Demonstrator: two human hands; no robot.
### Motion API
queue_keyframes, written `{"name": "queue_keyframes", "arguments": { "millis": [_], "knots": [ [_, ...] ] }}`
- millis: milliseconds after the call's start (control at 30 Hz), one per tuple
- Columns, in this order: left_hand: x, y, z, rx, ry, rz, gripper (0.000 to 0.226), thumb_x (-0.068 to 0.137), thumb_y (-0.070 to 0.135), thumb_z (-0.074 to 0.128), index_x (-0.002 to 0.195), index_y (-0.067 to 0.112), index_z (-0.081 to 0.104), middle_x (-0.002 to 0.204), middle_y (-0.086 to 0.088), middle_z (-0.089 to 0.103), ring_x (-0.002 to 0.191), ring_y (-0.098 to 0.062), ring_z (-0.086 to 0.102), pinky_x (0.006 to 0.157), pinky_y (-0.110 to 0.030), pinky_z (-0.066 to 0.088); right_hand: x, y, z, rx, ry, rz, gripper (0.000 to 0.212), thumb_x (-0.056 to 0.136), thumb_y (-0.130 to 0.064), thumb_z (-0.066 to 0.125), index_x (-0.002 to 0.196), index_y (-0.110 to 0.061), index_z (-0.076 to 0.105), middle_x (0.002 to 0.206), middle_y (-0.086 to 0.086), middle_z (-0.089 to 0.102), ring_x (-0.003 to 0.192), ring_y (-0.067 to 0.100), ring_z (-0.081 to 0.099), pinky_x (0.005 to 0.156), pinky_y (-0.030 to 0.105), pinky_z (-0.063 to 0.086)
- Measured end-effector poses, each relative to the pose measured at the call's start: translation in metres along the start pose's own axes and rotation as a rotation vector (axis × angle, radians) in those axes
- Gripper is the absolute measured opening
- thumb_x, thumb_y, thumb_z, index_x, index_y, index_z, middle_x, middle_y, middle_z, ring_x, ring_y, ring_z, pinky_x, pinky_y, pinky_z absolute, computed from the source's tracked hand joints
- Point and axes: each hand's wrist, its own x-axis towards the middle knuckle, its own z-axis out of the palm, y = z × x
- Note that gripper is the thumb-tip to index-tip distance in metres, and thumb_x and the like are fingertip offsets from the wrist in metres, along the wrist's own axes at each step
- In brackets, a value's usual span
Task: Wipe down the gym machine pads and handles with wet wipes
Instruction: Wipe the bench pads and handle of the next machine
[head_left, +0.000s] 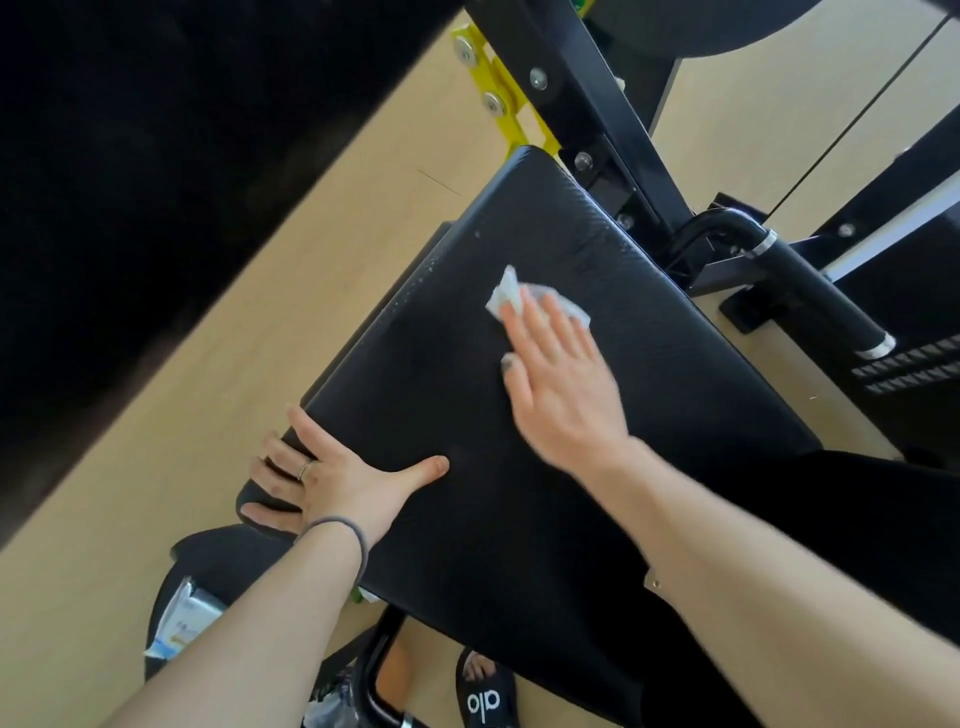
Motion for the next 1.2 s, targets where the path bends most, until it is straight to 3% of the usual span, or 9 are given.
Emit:
{"name": "queue_keyframes", "arguments": {
  "millis": [167, 300, 500, 633, 833, 1000, 1067, 1133, 1200],
  "knots": [
    [0.000, -0.002, 0.002, -0.013, 0.015, 0.005, 0.165, 0.034, 0.084, 0.080, 0.151, 0.029, -0.022, 0.161, -0.009, -0.014, 0.149, -0.034, -0.021, 0.115, -0.063, -0.013, 0.104, 0.036, -0.039, 0.163, 0.103, 0.397, 0.062, 0.103, -0.043, 0.017, 0.159, -0.018, 0.024, 0.161, 0.002, 0.034, 0.152, 0.025, 0.022, 0.124, 0.043, 0.012],
    [0.002, -0.002, 0.002, -0.031, -0.004, 0.002, 0.164, 0.035, 0.083, 0.080, 0.151, 0.030, -0.023, 0.163, -0.010, -0.019, 0.149, -0.034, -0.025, 0.114, -0.063, -0.014, 0.146, 0.008, -0.050, 0.198, 0.107, 0.512, 0.062, 0.105, -0.046, 0.021, 0.154, -0.011, 0.033, 0.156, 0.008, 0.040, 0.143, 0.030, 0.035, 0.118, 0.045, 0.019],
    [0.004, -0.001, 0.006, -0.029, 0.028, -0.009, 0.163, 0.031, 0.084, 0.080, 0.150, 0.031, -0.019, 0.162, -0.011, -0.016, 0.149, -0.033, -0.023, 0.115, -0.064, -0.012, 0.178, 0.001, -0.050, 0.198, 0.127, 0.334, 0.054, 0.105, -0.039, 0.026, 0.150, -0.011, 0.037, 0.148, 0.005, 0.046, 0.136, 0.027, 0.042, 0.114, 0.043, 0.025],
    [0.005, -0.002, 0.009, -0.019, 0.041, -0.004, 0.161, 0.032, 0.086, 0.078, 0.149, 0.030, -0.016, 0.160, -0.008, -0.015, 0.149, -0.032, -0.022, 0.115, -0.065, -0.012, 0.177, -0.002, -0.042, 0.055, 0.133, 0.216, 0.043, 0.105, -0.039, 0.029, 0.134, -0.014, 0.049, 0.138, 0.002, 0.050, 0.130, 0.026, 0.043, 0.111, 0.040, 0.026],
    [0.004, -0.004, 0.009, -0.016, 0.034, 0.007, 0.161, 0.034, 0.087, 0.077, 0.151, 0.028, -0.017, 0.161, -0.009, -0.018, 0.148, -0.033, -0.024, 0.113, -0.065, -0.013, 0.156, -0.005, -0.032, -0.138, 0.058, -0.016, 0.055, 0.104, -0.038, 0.020, 0.136, -0.012, 0.055, 0.153, 0.002, 0.045, 0.153, 0.030, 0.014, 0.124, 0.043, 0.007],
    [0.003, -0.005, 0.007, -0.011, 0.037, 0.018, 0.160, 0.037, 0.087, 0.076, 0.152, 0.028, -0.019, 0.163, -0.013, -0.016, 0.149, -0.036, -0.022, 0.115, -0.065, -0.012, 0.084, -0.090, 0.009, -0.105, -0.119, -0.304, 0.071, 0.098, -0.038, 0.006, 0.113, -0.014, 0.071, 0.125, 0.003, 0.068, 0.134, 0.023, 0.046, 0.120, 0.038, 0.022],
    [0.001, -0.005, 0.008, -0.050, 0.074, 0.031, 0.156, 0.037, 0.085, 0.074, 0.152, 0.028, -0.014, 0.163, -0.013, -0.010, 0.150, -0.036, -0.018, 0.116, -0.066, -0.009, 0.050, -0.120, 0.028, -0.034, -0.152, -0.382, 0.068, 0.098, -0.036, 0.008, 0.107, -0.016, 0.072, 0.117, -0.001, 0.071, 0.128, 0.021, 0.048, 0.117, 0.036, 0.024],
    [0.002, -0.007, 0.009, -0.118, 0.097, 0.052, 0.151, 0.035, 0.084, 0.067, 0.153, 0.028, -0.009, 0.163, -0.012, -0.005, 0.151, -0.035, -0.015, 0.116, -0.066, -0.007, 0.029, -0.125, 0.032, -0.013, -0.169, -0.464, 0.057, 0.103, -0.032, 0.017, 0.118, -0.015, 0.070, 0.124, -0.002, 0.068, 0.135, 0.021, 0.043, 0.119, 0.035, 0.020],
    [0.003, -0.016, 0.005, -0.076, 0.064, 0.091, 0.153, 0.042, 0.082, 0.075, 0.154, 0.027, -0.014, 0.164, -0.010, -0.010, 0.151, -0.031, -0.018, 0.117, -0.064, -0.008, 0.029, -0.109, 0.022, -0.099, -0.158, -0.527, 0.050, 0.108, -0.032, 0.024, 0.143, -0.015, 0.055, 0.148, 0.001, 0.054, 0.147, 0.021, 0.031, 0.123, 0.033, 0.011]
  ]
}}
